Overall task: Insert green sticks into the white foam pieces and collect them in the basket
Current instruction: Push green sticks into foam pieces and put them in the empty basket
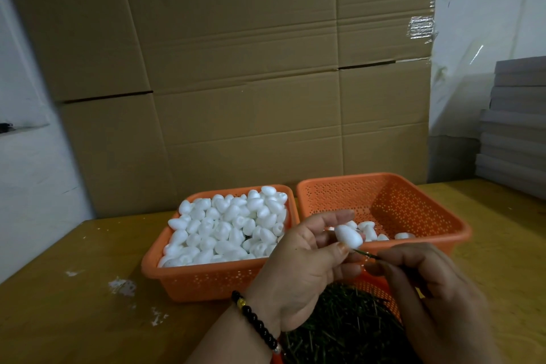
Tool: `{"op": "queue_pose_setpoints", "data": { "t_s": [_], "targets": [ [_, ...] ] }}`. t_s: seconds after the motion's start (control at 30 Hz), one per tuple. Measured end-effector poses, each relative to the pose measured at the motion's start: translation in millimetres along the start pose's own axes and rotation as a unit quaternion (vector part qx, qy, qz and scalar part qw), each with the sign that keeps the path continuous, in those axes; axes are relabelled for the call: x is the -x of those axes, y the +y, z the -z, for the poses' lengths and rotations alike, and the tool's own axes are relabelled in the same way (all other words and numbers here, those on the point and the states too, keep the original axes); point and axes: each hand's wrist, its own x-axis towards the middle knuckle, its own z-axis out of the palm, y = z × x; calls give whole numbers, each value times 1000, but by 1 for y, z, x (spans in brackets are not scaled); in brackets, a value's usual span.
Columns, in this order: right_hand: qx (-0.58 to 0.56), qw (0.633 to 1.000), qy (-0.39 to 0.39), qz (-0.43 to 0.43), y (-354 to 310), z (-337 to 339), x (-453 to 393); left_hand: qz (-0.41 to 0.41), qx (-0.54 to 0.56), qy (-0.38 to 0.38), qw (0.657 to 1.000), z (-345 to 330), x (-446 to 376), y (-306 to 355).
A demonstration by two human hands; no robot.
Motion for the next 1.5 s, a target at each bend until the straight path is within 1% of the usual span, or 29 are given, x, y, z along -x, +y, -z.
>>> {"op": "queue_pose_setpoints", "data": {
  "t_s": [0.17,0.3,0.43,0.53,0.63,0.77,0.93,1.07,1.13,1.33,1.5],
  "targets": [
    [-5,1000,12,0,1,1,0,24,69,-16,997,0,1,1],
    [-12,1000,21,4,0,1,-1,37,88,0,995,-3,1,2],
    [-25,999,21,-6,-1,2,-2,31,58,22,998,-6,1,1],
    [-6,1000,19,-9,0,2,-2,34,31,38,998,-9,1,0],
    [2,999,19,-25,2,3,-1,44,16,39,998,-11,1,-1],
    [8,999,30,-31,3,3,-2,80,26,40,996,-12,2,-2],
    [2,999,17,-36,-1,3,-3,142,53,50,987,-14,2,-3],
    [11,1000,2,-17,-3,4,-3,196,80,55,976,-13,3,-3],
    [15,1000,-3,-9,-2,3,-3,209,77,55,973,-12,3,-4],
    [52,998,-24,19,1,1,-2,204,27,61,977,-6,1,-3],
    [56,997,-40,38,2,1,-1,204,-12,43,978,-4,1,-3]
  ]
}}
